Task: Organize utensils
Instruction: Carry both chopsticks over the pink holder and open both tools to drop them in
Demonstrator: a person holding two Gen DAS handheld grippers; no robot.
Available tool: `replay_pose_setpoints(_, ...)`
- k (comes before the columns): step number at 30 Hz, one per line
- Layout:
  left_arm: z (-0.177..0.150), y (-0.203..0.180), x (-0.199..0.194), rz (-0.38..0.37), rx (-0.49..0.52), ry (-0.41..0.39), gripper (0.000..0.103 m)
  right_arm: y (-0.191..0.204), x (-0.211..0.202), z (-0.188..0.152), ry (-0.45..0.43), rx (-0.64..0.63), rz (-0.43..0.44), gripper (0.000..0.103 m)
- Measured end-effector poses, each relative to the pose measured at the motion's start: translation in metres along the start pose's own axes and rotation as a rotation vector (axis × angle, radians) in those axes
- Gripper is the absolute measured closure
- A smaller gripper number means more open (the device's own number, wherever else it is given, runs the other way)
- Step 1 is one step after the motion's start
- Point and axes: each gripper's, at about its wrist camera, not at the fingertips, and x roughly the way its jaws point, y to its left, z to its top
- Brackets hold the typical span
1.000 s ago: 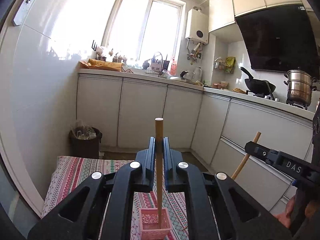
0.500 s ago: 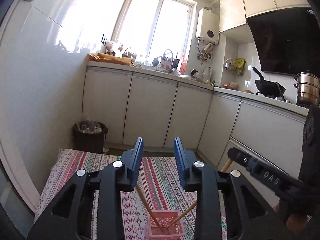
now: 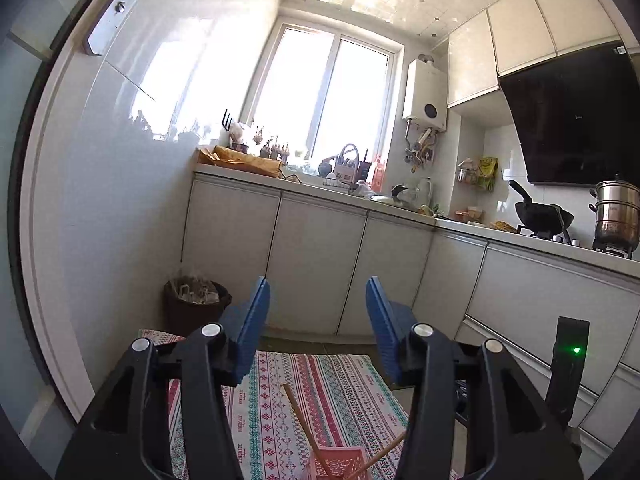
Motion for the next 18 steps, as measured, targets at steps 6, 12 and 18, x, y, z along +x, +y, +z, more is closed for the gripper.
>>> replay_pose_setpoints(6, -0.002, -0.003, 0.002, -0.011, -0.002, 0.02, 0.051, -0.003, -0.017, 0.008, -0.065, 0.014, -0.013, 0.055)
replay_pose_setpoints(12, -0.001, -0.009, -0.002, -0.013, 0.01, 0.017, 0.039, -0.006, -0.039, 0.01, -0.138, 0.023, -0.043, 0.038)
replay_pose_setpoints(18, -0.003, -0.017, -0.007, -0.014, 0.03, 0.028, 0.014, -0.018, -0.072, 0.002, -0.25, 0.044, -0.133, 0.007)
